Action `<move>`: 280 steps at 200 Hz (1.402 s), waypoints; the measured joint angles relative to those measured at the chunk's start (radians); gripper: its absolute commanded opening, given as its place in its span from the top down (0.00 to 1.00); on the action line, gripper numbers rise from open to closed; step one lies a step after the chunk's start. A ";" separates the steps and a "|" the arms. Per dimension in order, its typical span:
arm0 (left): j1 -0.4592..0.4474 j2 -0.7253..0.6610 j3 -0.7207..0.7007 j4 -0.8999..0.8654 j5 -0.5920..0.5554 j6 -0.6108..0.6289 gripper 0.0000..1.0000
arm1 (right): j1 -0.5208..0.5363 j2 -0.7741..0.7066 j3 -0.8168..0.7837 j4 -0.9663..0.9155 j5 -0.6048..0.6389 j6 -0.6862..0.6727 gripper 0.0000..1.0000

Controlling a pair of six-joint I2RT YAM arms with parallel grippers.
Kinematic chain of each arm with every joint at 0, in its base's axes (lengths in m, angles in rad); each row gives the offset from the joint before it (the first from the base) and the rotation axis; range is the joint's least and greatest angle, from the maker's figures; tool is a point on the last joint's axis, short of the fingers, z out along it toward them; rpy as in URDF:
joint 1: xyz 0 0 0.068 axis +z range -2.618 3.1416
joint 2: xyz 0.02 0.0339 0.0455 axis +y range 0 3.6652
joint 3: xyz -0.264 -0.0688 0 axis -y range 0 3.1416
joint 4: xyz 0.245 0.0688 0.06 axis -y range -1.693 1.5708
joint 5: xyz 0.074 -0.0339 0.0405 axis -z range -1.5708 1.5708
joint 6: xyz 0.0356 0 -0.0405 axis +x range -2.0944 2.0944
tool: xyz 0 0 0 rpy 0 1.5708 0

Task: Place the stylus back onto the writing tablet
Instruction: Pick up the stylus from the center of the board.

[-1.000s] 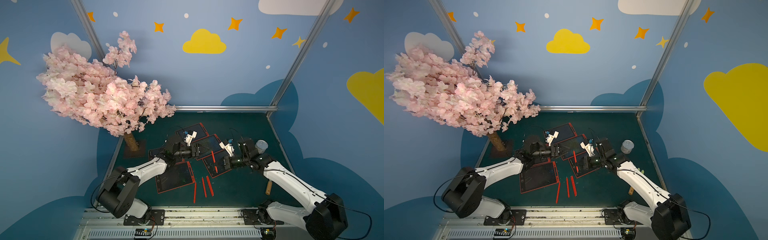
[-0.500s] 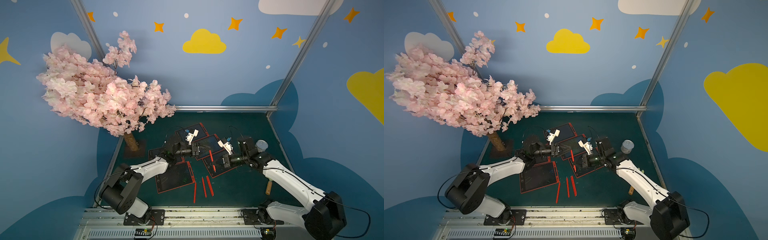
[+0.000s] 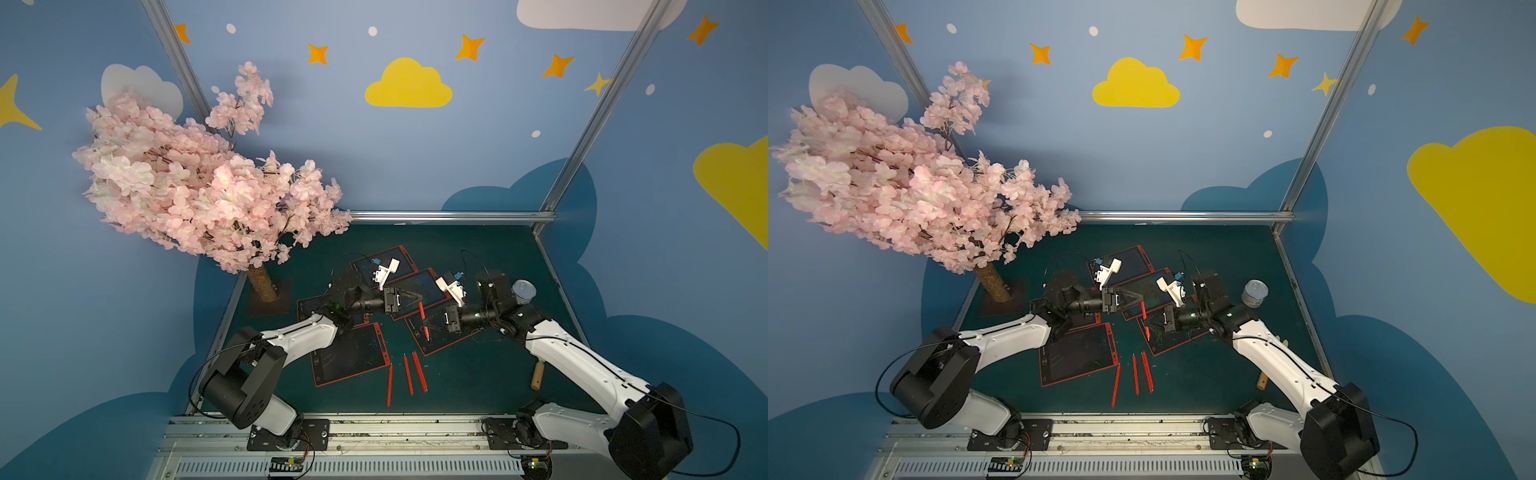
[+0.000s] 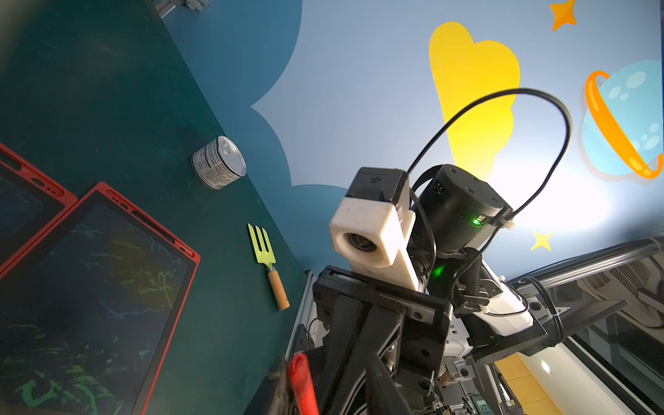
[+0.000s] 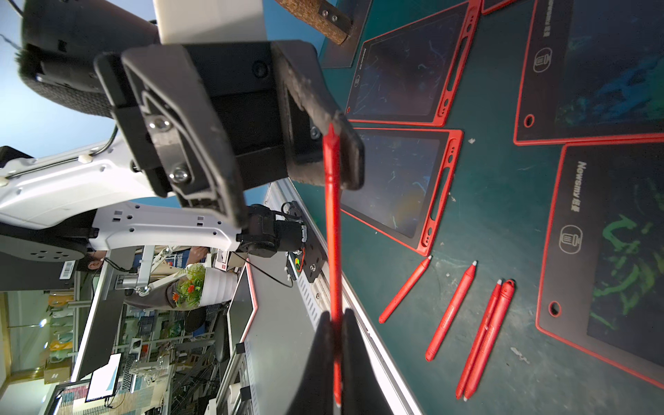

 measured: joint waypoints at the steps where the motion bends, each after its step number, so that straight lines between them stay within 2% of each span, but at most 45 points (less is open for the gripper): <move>1: 0.000 0.000 0.000 0.000 0.000 0.000 0.66 | 0.000 0.000 0.000 0.000 -0.001 0.000 1.00; 40: -0.005 0.017 0.000 0.006 0.003 0.000 0.73 | -0.002 0.011 0.000 0.006 -0.022 -0.002 1.00; 118: -0.006 0.021 -0.008 0.007 0.002 0.003 0.96 | -0.002 0.013 -0.013 0.020 -0.036 -0.005 1.00; 160: -0.010 0.006 -0.010 -0.036 -0.024 0.027 0.97 | -0.002 0.009 -0.018 0.010 -0.019 -0.004 0.81; 200: -0.030 -0.080 0.014 -0.288 -0.145 0.140 0.97 | 0.003 -0.045 -0.018 -0.043 0.058 -0.006 0.68; 223: -0.055 -0.109 0.046 -0.396 -0.211 0.185 0.97 | 0.021 -0.088 -0.018 -0.089 0.140 -0.018 0.64; 242: -0.078 -0.111 0.068 -0.464 -0.274 0.210 0.97 | 0.049 -0.121 -0.016 -0.138 0.224 -0.037 0.57; 280: -0.147 -0.108 0.079 -0.544 -0.402 0.212 0.97 | 0.101 -0.172 0.000 -0.230 0.399 -0.117 0.49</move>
